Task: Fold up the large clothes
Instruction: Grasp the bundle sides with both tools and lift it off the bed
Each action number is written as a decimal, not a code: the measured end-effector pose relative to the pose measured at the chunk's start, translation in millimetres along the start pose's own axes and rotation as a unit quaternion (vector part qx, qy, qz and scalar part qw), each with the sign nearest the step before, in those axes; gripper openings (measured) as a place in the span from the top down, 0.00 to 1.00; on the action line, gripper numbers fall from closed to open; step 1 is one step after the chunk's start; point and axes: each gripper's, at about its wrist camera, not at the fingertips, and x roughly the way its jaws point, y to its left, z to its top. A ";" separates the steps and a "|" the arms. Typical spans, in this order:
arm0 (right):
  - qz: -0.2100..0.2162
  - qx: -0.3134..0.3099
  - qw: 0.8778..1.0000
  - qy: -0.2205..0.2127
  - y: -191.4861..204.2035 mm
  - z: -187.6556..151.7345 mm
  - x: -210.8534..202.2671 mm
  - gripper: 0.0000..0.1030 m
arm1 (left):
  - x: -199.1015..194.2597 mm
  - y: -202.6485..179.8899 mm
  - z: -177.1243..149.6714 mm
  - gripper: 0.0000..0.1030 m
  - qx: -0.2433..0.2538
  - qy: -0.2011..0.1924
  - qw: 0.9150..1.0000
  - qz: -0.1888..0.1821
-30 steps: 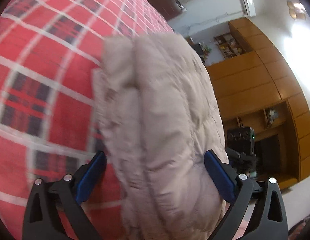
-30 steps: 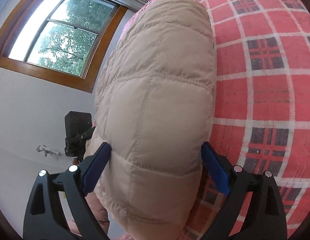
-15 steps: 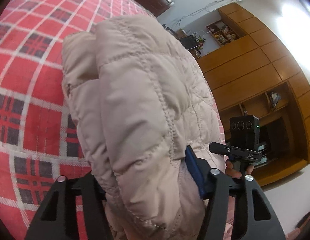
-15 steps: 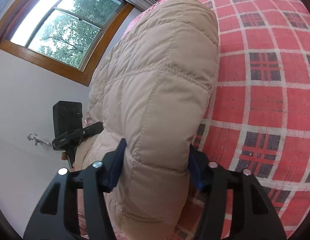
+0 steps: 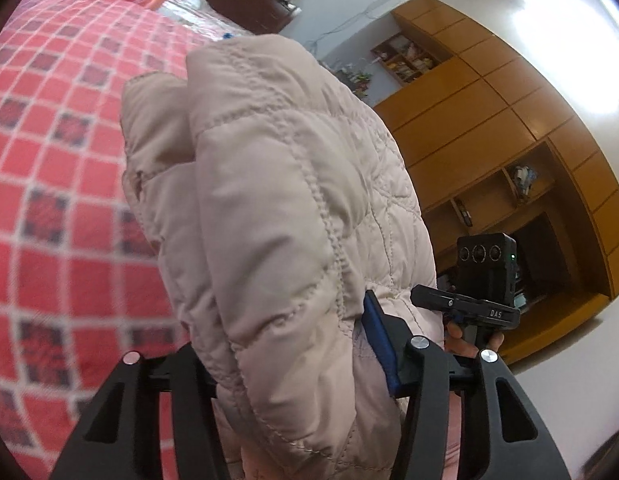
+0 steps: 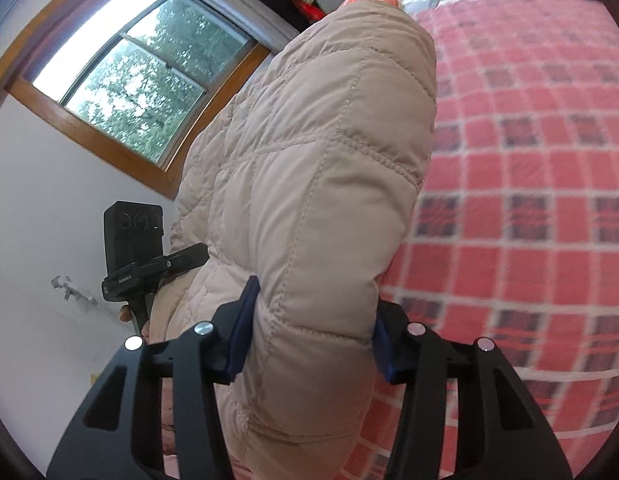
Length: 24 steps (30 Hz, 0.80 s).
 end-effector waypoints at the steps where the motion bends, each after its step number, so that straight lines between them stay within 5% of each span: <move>1: -0.004 0.002 1.000 -0.002 -4.9 0.7 -8.5 0.52 | 8.3 -4.7 5.5 0.48 0.001 0.001 1.000 -0.002; 13: -0.034 0.044 0.998 0.023 -90.1 44.1 -12.3 0.52 | 95.8 13.9 36.7 0.48 -0.038 0.018 0.999 0.012; 24: -0.018 0.074 0.997 0.027 -132.3 47.0 11.2 0.48 | 117.4 30.1 26.6 0.45 -0.032 0.026 0.999 0.031</move>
